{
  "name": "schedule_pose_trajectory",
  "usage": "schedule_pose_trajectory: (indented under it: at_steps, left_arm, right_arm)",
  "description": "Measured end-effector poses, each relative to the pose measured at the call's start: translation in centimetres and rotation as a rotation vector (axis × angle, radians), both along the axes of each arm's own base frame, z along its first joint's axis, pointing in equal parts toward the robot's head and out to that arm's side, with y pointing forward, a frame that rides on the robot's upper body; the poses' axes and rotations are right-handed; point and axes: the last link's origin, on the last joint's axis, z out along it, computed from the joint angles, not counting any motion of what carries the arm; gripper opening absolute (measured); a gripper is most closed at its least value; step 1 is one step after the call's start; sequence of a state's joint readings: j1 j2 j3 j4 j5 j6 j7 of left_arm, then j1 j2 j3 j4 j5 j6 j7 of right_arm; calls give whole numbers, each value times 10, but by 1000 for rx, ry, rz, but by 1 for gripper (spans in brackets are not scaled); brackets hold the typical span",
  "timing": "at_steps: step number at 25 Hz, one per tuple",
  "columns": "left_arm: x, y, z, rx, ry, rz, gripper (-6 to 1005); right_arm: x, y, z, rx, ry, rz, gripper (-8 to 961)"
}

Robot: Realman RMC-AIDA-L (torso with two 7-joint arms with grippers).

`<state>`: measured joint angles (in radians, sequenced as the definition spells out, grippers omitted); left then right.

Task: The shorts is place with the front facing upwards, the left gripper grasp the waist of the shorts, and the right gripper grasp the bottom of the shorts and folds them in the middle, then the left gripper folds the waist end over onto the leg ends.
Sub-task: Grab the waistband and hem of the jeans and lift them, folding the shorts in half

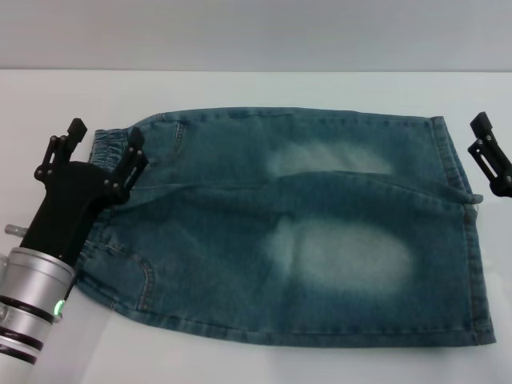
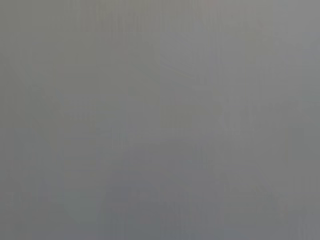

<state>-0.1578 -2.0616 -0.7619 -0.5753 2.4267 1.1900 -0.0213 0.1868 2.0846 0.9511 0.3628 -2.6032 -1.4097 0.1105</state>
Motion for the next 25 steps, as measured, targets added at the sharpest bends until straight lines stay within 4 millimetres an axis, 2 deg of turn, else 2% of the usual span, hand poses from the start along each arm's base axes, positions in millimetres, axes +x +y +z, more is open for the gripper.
schedule_pose_trajectory:
  at_steps: [9,16,19,25]
  left_arm:
    - [-1,0,0,-7,-3,11,825]
    - [12,14,-3,-132,-3,54,818]
    - [28,27,19,-184,-3,102,815]
    - [49,47,50,-299,71,247,809]
  right_arm:
    - [-1,2,-3,-20,17,-13,838]
    - [-13,24,-1,-150,114,-121,837]
    - [-24,36,10,-215,121,-180,837]
    - [-61,54,40,-334,77,-337,837]
